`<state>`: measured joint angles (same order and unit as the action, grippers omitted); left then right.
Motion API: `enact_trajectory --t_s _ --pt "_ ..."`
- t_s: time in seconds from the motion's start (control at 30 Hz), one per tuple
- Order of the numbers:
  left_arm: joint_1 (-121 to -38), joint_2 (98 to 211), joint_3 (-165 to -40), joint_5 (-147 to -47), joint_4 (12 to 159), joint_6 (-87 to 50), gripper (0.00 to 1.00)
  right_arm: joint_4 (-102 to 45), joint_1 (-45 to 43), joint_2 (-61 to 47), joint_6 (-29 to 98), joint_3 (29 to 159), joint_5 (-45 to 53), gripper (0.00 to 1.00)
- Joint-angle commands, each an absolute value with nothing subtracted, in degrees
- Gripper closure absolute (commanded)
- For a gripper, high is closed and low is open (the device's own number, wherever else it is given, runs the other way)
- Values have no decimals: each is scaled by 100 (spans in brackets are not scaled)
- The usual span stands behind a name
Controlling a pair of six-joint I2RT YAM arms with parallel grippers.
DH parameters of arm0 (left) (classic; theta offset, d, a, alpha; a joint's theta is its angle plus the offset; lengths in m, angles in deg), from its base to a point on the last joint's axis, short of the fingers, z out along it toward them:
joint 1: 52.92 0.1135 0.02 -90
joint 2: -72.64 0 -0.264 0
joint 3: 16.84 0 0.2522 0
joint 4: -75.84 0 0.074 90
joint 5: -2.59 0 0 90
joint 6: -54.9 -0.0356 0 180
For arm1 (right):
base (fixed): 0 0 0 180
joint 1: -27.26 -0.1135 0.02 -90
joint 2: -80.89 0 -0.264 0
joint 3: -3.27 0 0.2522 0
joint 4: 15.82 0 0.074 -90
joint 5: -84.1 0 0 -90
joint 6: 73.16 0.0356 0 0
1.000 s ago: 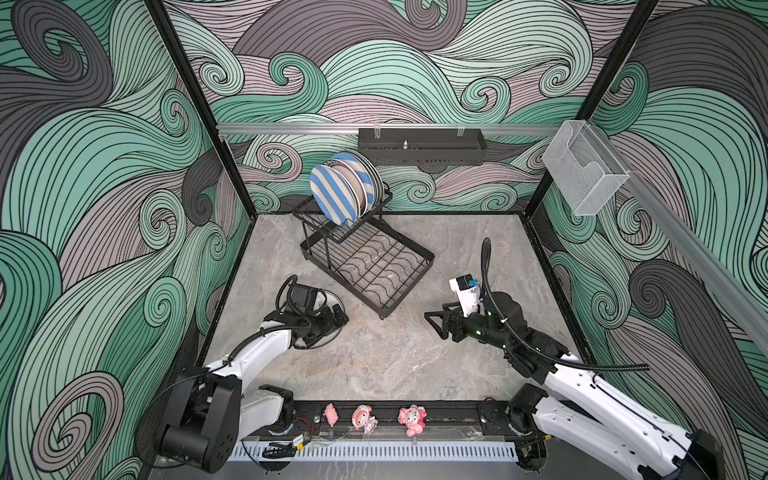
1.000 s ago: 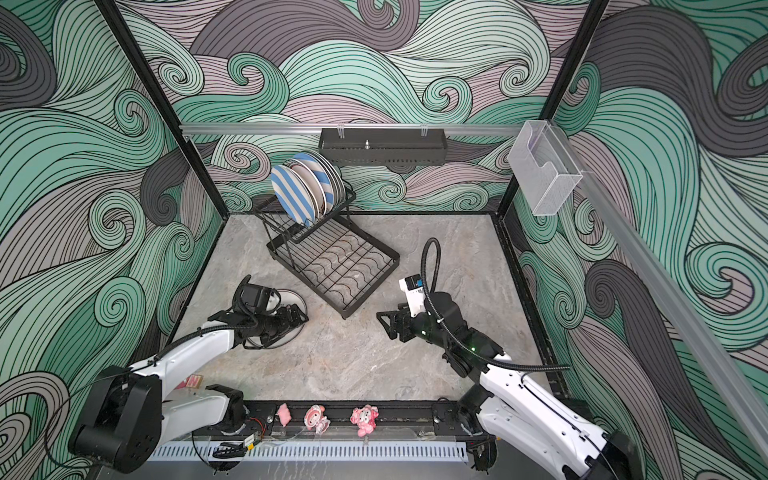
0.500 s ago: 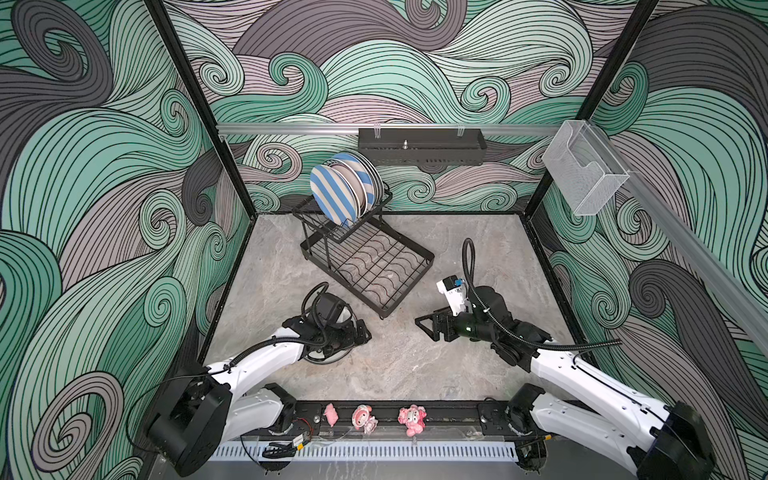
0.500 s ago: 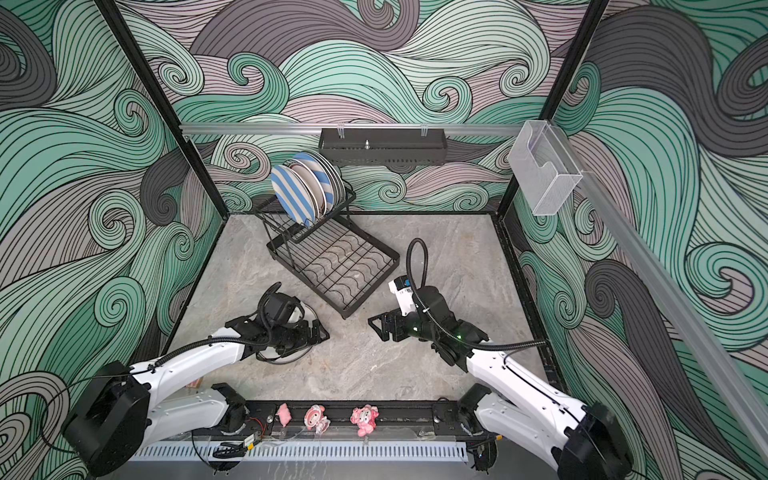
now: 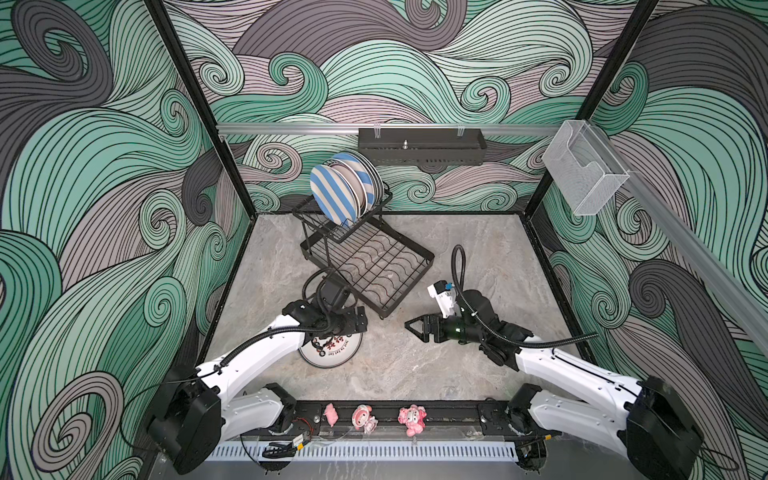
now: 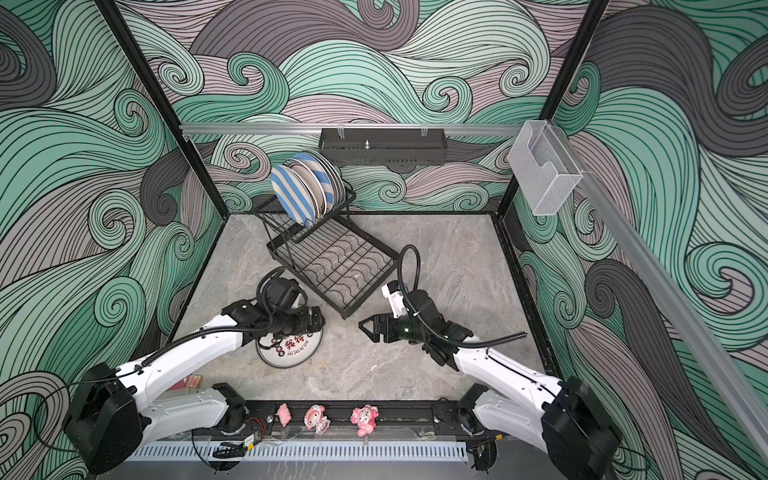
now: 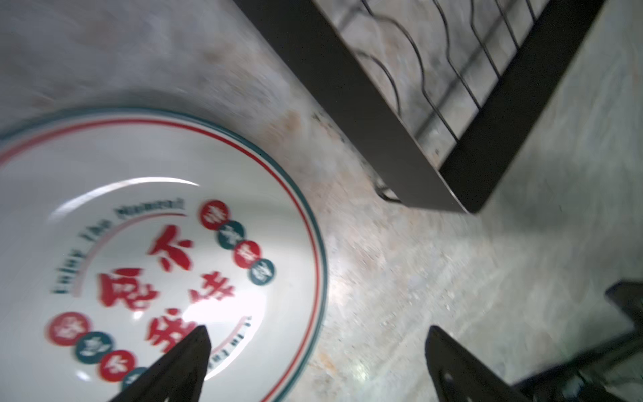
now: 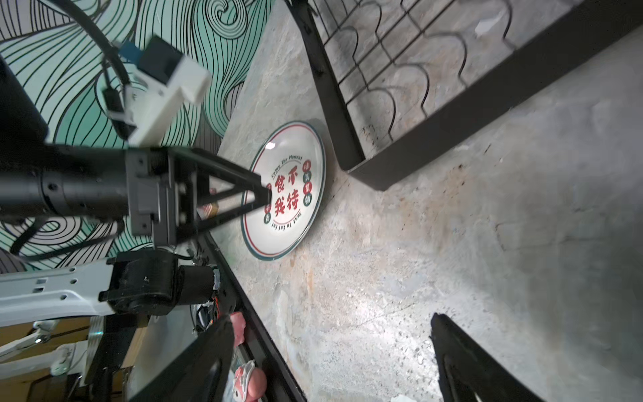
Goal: Load the plates into the dish rack
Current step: 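Move the left gripper onto the red-lettered plate while the right gripper approaches it, then press the left gripper on the plate while the right gripper grips its rim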
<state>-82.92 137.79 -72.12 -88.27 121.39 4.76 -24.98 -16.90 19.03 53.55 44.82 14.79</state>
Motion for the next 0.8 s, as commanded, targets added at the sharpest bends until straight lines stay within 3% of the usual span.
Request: enact_trajectory --t_s 0.0,0.13,0.27,0.43,0.77 --pt "-7528 13393 -6885 -7913 11911 162 1 -1618 -2107 1688 5684 4544 1036 12" --pt "-6547 13512 -6688 -8006 11589 -62 1 -1900 -2463 1026 5472 5088 1026 13" --pt "-6158 13695 -6694 -8038 11569 -182 1 -2801 -2931 192 5054 6024 743 13" --pt "-5646 13761 -6336 -8671 11109 -108 1 -2823 -3066 -738 5071 6613 1046 14" --pt "-5503 14123 -6116 -9590 10932 67 1 -3768 -3246 -1955 4804 7883 1114 15"
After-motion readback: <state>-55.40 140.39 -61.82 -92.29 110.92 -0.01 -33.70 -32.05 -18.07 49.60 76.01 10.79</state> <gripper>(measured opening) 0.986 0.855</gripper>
